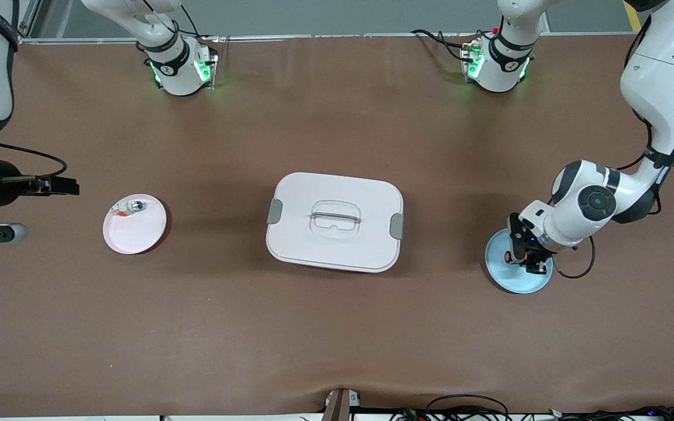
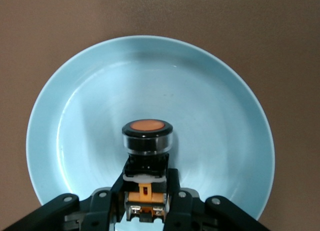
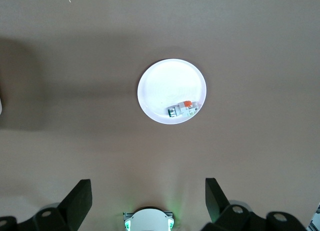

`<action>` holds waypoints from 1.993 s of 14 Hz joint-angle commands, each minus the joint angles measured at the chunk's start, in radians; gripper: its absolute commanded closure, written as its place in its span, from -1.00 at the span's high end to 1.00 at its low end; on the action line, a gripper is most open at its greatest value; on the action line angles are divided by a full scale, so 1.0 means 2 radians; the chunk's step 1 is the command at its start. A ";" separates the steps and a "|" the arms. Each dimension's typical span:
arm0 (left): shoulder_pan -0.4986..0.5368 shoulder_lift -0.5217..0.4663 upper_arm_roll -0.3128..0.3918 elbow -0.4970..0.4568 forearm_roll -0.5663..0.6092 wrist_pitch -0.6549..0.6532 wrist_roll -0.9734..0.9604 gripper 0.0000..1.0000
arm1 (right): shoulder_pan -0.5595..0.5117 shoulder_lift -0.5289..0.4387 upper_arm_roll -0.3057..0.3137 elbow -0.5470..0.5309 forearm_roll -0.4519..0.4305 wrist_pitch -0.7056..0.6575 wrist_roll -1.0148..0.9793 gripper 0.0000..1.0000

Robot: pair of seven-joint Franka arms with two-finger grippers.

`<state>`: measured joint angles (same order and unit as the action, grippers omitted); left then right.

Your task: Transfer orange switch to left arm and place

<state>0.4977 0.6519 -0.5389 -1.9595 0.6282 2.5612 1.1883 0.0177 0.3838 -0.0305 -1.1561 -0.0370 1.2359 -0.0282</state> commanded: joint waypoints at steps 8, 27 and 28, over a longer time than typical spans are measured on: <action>0.004 -0.015 -0.009 0.047 -0.027 -0.028 -0.025 1.00 | -0.018 -0.063 0.005 -0.014 0.010 0.003 0.000 1.00; 0.002 -0.123 -0.093 0.239 -0.186 -0.361 -0.559 1.00 | -0.020 -0.207 0.005 -0.202 0.026 0.132 0.013 1.00; 0.001 -0.129 -0.092 0.248 -0.194 -0.369 -0.575 1.00 | -0.021 -0.219 0.005 -0.219 0.026 0.147 0.013 1.00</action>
<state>0.4958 0.4181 -0.7211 -1.4908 0.2739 1.8627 0.1060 -0.0053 0.0156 -0.0302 -1.5041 -0.0024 1.4817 -0.0113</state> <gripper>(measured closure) 0.000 0.000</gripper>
